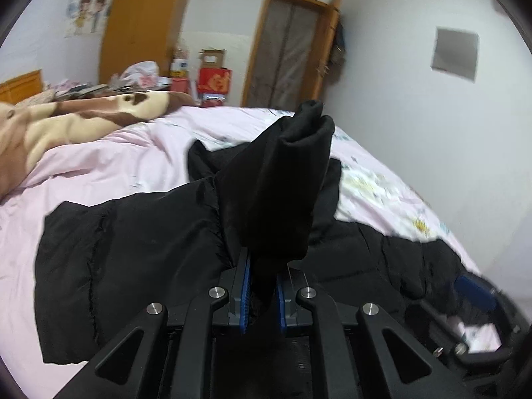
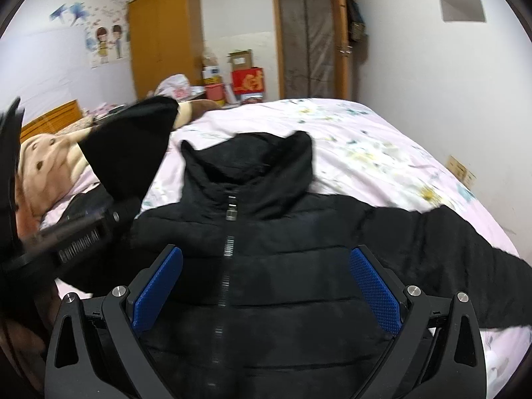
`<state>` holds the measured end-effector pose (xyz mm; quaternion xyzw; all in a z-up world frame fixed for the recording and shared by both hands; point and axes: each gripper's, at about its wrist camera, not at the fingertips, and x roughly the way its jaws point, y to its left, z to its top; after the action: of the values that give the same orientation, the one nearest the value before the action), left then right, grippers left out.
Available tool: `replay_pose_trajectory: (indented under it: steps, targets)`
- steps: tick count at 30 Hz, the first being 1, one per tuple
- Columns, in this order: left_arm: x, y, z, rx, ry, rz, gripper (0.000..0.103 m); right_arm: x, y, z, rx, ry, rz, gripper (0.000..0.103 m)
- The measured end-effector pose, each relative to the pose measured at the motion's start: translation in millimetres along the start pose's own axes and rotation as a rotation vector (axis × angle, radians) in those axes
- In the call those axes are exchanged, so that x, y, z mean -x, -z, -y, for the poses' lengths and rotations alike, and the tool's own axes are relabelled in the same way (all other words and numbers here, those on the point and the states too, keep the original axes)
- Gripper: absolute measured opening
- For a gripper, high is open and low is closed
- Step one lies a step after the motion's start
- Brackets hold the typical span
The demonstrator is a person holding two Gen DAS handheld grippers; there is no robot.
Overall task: Fold large clothes
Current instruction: 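Lift the sleeve and fold it across the jacket body, then open the left tool, then grasp the other sleeve of the black jacket with the right tool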
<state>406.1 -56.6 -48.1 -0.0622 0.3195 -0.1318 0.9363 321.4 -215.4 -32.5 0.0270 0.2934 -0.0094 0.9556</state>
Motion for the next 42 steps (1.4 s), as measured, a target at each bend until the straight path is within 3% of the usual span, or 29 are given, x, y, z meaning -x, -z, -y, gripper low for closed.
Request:
replay_pose_trajectory:
  steps: [9,14,17,18,20,21,22,25,27,30,34,35,36,40,41,42]
  targets:
    - [-48.7,25.3,27.2,-0.020,0.011,-0.072,0.013,-11.9,14.8,46.2,-0.057,0.058,-0.037,0.101]
    - [-79.6,45.0,29.5,-0.012,0.056,-0.207,0.018,-20.5,16.8,70.8,-0.106,0.077,-0.048,0.101]
    - [-81.5,55.6,32.0,-0.047,0.073,-0.213,0.023,-24.8,16.9,80.8,-0.131,0.086,-0.060,0.101]
    - [-79.6,57.3,31.2,-0.052,0.086,-0.209,0.028,-27.3,16.3,82.8,-0.136,0.078,-0.067,0.101]
    - [-72.2,60.0,27.4,-0.058,0.144,-0.213,0.054,-32.9,14.3,84.2,-0.144,0.068,-0.078,0.101]
    - [-66.6,59.7,26.1,-0.061,0.163,-0.203,0.078,-36.1,12.6,84.5,-0.150,0.053,-0.083,0.101]
    - [-56.9,59.0,23.6,-0.071,0.182,-0.182,0.084,-40.1,10.4,85.9,-0.159,0.043,-0.090,0.101]
    - [-28.6,54.9,13.3,-0.087,0.245,-0.167,0.084,-54.0,5.4,86.7,-0.182,-0.013,-0.113,0.101]
    - [-8.3,47.1,-0.9,-0.081,0.246,-0.139,0.084,-63.6,5.3,85.3,-0.196,-0.045,-0.136,0.101]
    - [20.8,40.0,-35.4,-0.056,0.156,-0.085,0.084,-81.6,7.1,76.3,-0.194,-0.103,-0.178,0.101]
    - [35.5,29.8,-86.3,-0.011,-0.071,-0.044,0.085,-106.6,12.6,58.3,-0.197,-0.177,-0.225,0.099]
    - [34.5,27.4,-101.9,0.004,-0.181,-0.050,0.085,-112.0,14.1,53.9,-0.191,-0.167,-0.233,0.093]
    - [33.0,26.3,-110.6,0.021,-0.224,-0.060,0.084,-118.5,15.4,49.6,-0.178,-0.145,-0.247,0.085]
    - [13.0,26.3,-144.2,0.116,-0.248,-0.117,0.084,-135.3,22.7,38.1,-0.156,-0.141,-0.320,0.060]
    - [4.8,28.2,-148.4,0.141,-0.255,-0.148,0.084,-135.4,24.1,36.3,-0.160,-0.150,-0.321,0.050]
    - [2.6,28.6,-148.5,0.148,-0.243,-0.151,0.084,-134.9,24.6,35.6,-0.165,-0.161,-0.323,0.033]
